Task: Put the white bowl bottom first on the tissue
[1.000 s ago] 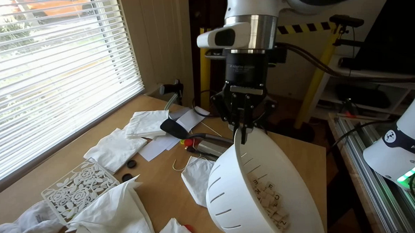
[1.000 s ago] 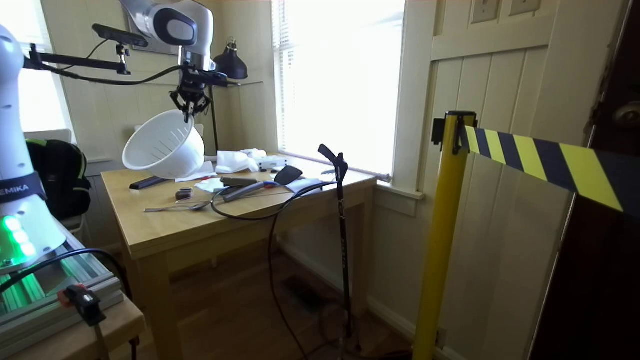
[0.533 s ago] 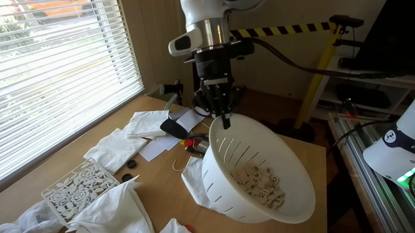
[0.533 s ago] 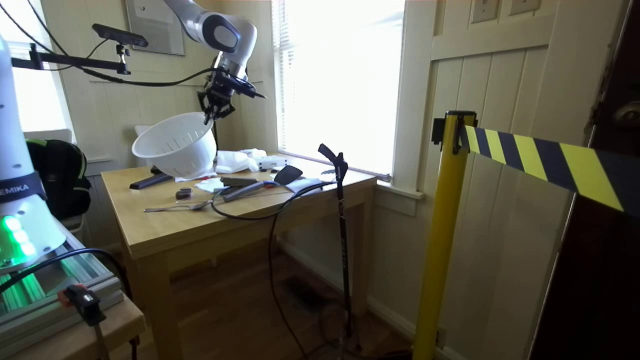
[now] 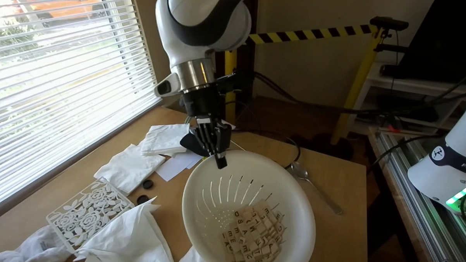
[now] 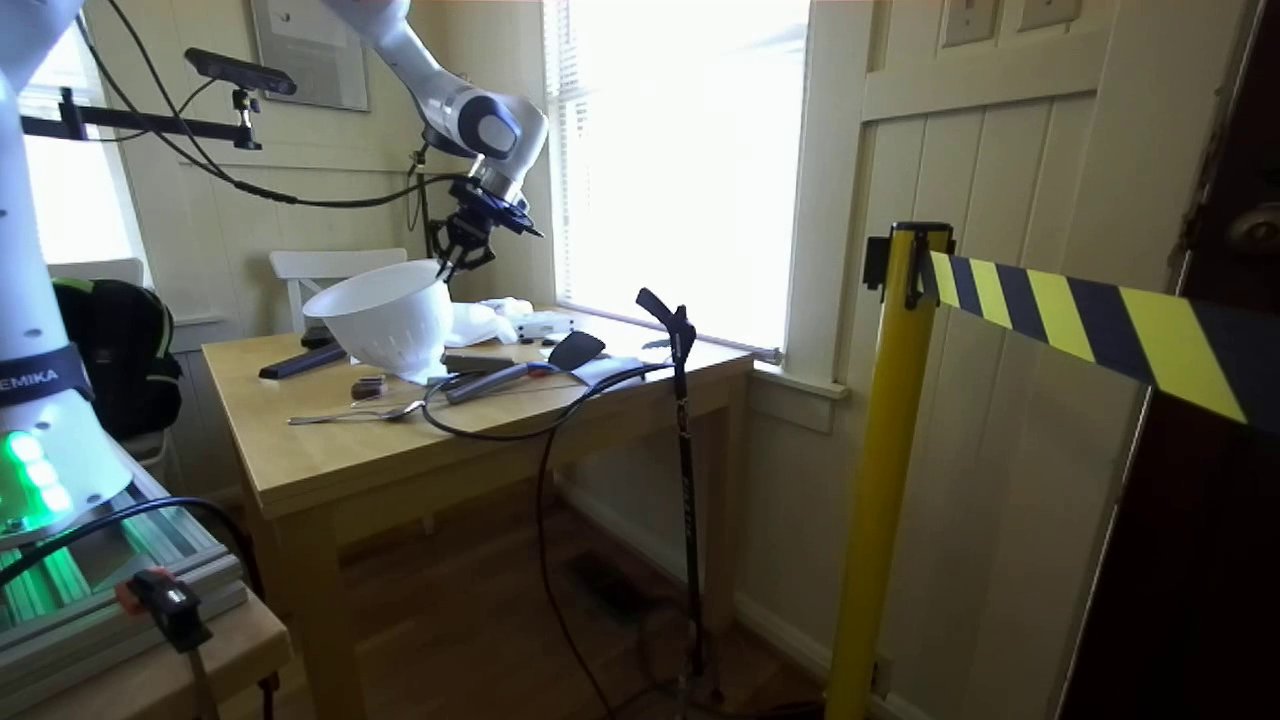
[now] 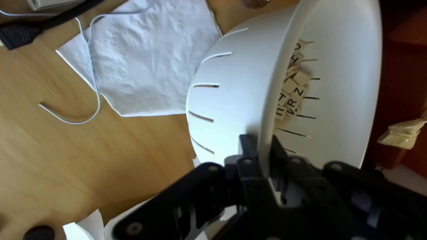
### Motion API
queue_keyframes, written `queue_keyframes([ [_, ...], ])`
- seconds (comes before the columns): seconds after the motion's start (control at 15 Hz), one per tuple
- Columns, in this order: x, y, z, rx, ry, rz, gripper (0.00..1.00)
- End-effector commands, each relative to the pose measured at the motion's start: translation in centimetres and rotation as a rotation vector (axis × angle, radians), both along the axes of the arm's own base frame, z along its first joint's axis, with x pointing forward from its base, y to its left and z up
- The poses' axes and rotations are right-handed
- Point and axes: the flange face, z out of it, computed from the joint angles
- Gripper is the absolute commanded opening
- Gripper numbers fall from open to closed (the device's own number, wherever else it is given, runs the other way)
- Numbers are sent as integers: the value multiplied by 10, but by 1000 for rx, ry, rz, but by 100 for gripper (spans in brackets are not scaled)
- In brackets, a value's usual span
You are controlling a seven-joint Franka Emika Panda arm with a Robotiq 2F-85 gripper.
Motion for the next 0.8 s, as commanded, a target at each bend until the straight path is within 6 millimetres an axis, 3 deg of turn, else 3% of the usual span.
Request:
queue_keyframes([
  [0.0, 2, 0, 2, 0, 0, -3, 14],
  [0.13, 4, -2, 3, 0, -2, -8, 14],
  [0.2, 4, -2, 3, 0, -2, -9, 3],
  [0.33, 4, -7, -8, 7, 46, -38, 3],
  [0.73, 31, -52, -19, -76, 196, -173, 3],
])
